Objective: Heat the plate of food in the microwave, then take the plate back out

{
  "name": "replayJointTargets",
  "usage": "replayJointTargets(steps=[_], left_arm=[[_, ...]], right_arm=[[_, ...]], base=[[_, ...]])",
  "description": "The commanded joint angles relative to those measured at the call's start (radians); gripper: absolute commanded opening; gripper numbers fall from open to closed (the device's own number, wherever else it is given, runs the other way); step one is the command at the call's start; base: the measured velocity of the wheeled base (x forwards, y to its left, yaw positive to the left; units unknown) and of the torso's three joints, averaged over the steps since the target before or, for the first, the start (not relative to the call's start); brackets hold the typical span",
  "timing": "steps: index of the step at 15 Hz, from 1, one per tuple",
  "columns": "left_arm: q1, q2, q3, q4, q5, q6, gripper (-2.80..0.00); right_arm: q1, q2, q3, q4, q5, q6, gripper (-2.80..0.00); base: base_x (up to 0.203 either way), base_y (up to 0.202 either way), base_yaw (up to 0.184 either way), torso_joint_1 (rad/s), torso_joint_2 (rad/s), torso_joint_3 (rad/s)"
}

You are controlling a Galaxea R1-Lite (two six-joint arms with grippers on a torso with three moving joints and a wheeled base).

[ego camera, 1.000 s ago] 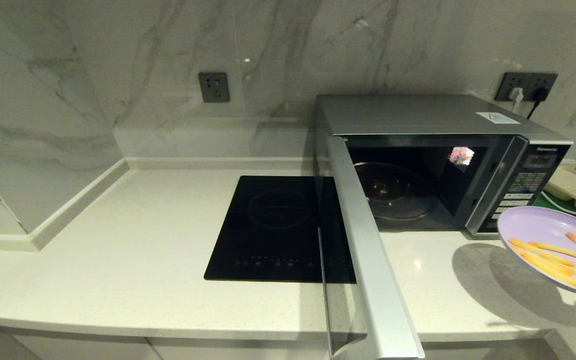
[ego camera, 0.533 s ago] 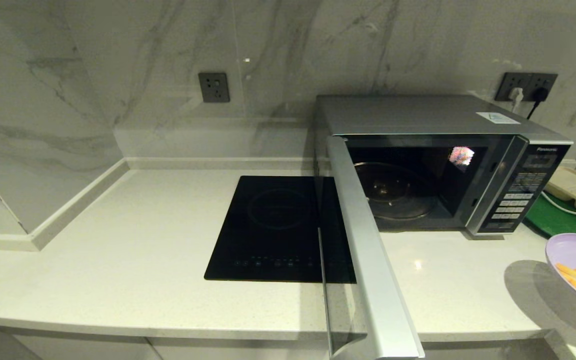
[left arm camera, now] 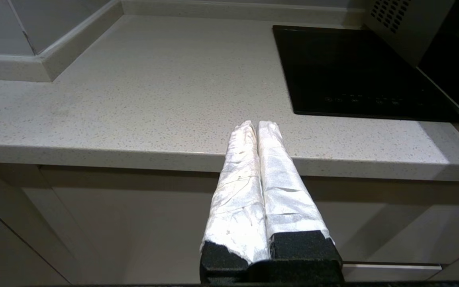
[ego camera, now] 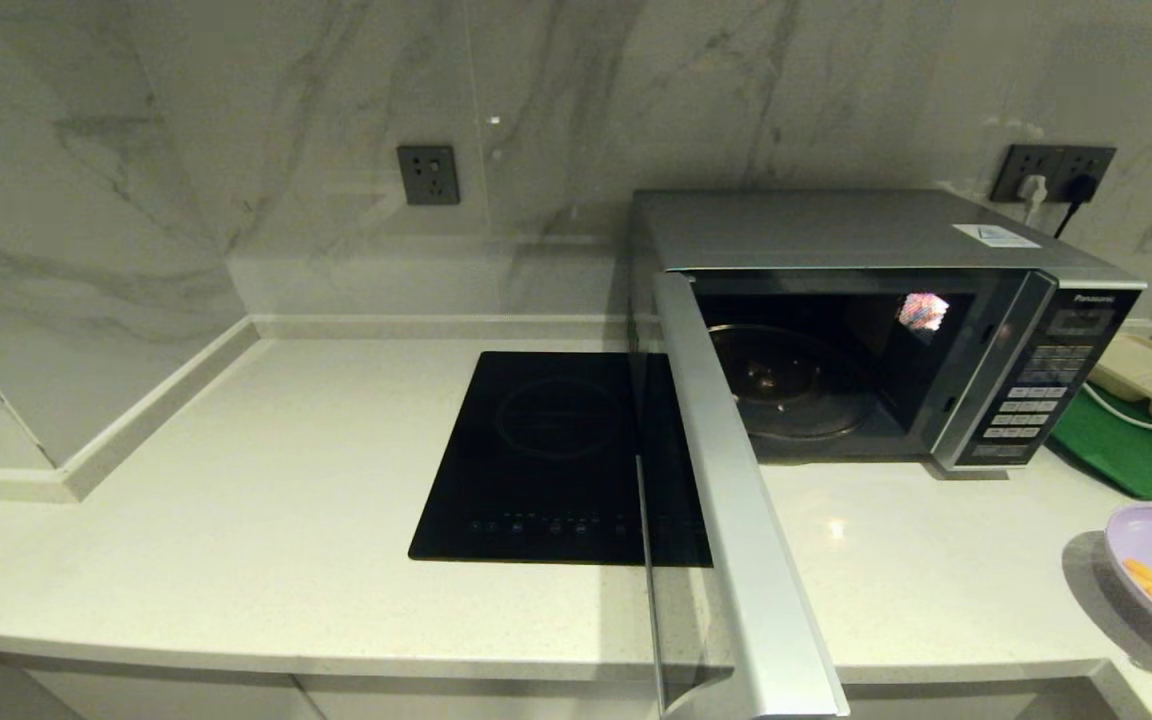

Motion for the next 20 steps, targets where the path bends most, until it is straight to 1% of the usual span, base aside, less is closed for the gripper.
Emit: replayJointTargets(steps=[1, 4, 9, 11, 12, 17, 18, 20], left_arm=[[0.0, 0.0, 0.0, -0.001, 0.001, 0.0, -2.8], [0.0, 0.0, 0.0, -0.001, 0.001, 0.0, -2.8], [0.0, 0.0, 0.0, -0.002, 0.001, -0.002, -2.8], [0.0, 0.0, 0.0, -0.002, 0.001, 0.0, -2.8], [0.0, 0.0, 0.0, -0.001, 0.001, 0.0, -2.8], [0.0, 0.0, 0.0, -0.001, 0.001, 0.0, -2.8], [0.0, 0.0, 0.0, 0.0, 0.001, 0.0, -2.8], [0.0, 0.0, 0.0, -0.002, 0.001, -0.002, -2.8]], right_arm=[[-0.027, 0.107, 0.002, -0.055, -0.006, 0.002, -2.8], [-0.052, 0.138, 0.004, -0.085, -0.01, -0.02, -2.8], [-0.056, 0.15, 0.001, -0.087, -0.01, -0.027, -2.8], [-0.057, 0.148, 0.006, -0.087, -0.01, -0.047, -2.8], [-0.057, 0.148, 0.007, -0.087, -0.01, -0.052, 0.0], [-0.073, 0.122, 0.016, -0.087, -0.004, -0.056, 0.0], [-0.077, 0.09, 0.024, -0.086, -0.003, -0.058, 0.0], [-0.085, -0.015, 0.059, -0.079, 0.007, -0.097, 0.0]], base=[[0.0, 0.0, 0.0, 0.0, 0.0, 0.0], [0.0, 0.0, 0.0, 0.0, 0.0, 0.0], [0.0, 0.0, 0.0, 0.0, 0.0, 0.0], [0.0, 0.0, 0.0, 0.0, 0.0, 0.0], [0.0, 0.0, 0.0, 0.0, 0.0, 0.0], [0.0, 0.0, 0.0, 0.0, 0.0, 0.0], [0.0, 0.0, 0.0, 0.0, 0.0, 0.0], [0.0, 0.0, 0.0, 0.0, 0.0, 0.0]])
